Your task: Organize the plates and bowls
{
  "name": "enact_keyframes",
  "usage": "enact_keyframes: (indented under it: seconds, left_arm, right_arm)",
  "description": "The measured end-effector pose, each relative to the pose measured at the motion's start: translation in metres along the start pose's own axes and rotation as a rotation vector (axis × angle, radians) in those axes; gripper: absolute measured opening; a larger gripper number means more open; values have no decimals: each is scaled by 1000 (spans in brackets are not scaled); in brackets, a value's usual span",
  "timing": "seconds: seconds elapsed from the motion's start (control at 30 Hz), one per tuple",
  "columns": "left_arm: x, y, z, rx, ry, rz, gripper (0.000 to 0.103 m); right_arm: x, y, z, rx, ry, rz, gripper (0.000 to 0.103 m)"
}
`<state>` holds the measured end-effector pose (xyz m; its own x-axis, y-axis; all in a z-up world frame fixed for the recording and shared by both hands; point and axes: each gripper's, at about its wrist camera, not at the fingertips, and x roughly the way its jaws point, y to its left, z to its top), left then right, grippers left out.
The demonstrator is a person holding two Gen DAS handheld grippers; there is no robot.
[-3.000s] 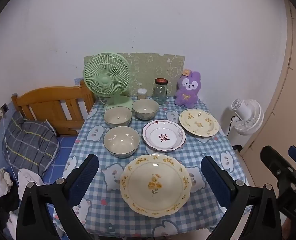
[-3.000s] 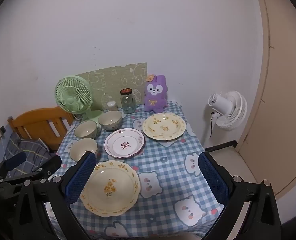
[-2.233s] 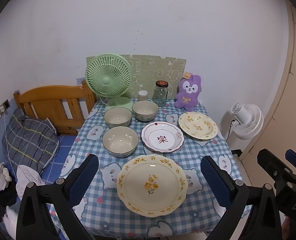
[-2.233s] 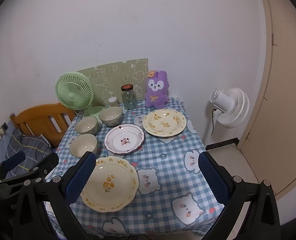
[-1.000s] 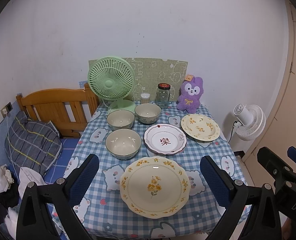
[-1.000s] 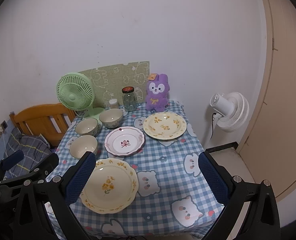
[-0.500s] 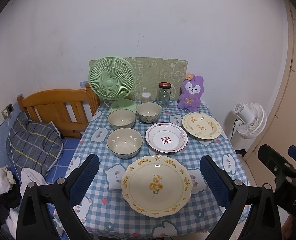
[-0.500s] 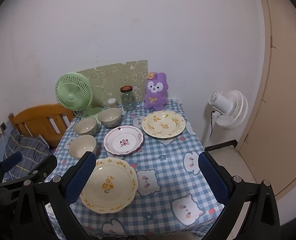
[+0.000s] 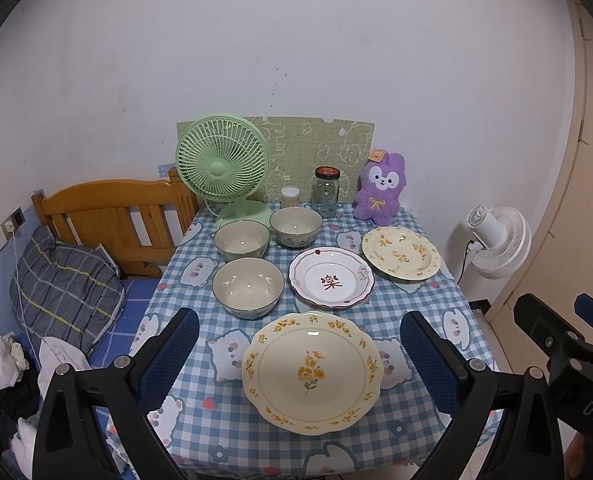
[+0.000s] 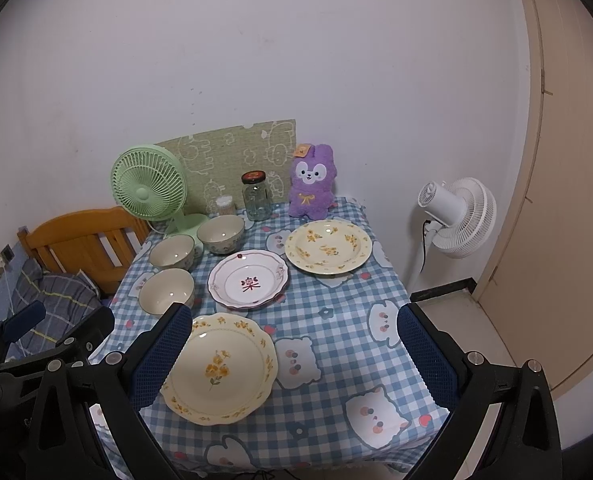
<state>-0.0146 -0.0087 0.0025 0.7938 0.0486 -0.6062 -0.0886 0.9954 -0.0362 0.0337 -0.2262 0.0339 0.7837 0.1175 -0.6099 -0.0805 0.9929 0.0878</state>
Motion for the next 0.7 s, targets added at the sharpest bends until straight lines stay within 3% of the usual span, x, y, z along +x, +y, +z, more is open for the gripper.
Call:
enact_keyframes:
  seconds: [0.3, 0.7]
  left_arm:
    - [3, -2, -2, 1, -3, -3, 101]
    - [41, 7, -21, 15, 78, -11, 93]
  right_arm:
    - [2, 0, -2, 6, 12, -2, 103]
    - [46, 10, -19, -21, 97, 10, 102]
